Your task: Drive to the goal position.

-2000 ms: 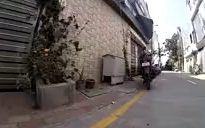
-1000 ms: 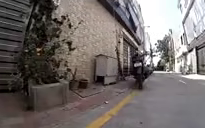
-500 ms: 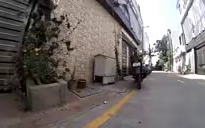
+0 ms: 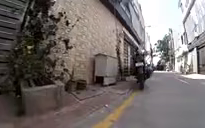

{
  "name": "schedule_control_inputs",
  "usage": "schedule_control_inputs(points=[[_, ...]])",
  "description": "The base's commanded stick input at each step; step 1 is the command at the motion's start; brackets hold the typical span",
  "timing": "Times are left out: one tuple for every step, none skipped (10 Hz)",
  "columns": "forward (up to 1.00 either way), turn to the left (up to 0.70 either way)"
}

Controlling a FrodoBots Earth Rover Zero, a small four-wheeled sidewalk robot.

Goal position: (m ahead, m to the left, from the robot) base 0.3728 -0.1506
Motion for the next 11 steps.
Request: schedule_control_inputs(points=[[1.00,0.01],[1.00,0.01],[0.85,-0.10],[0.00,-0.75],[0.00,-0.91],[0.00,-1.00],[0.00,-1.00],[0.00,-0.32],[0.00,0.00],[0.00,0.00],[0.00,0.00]])
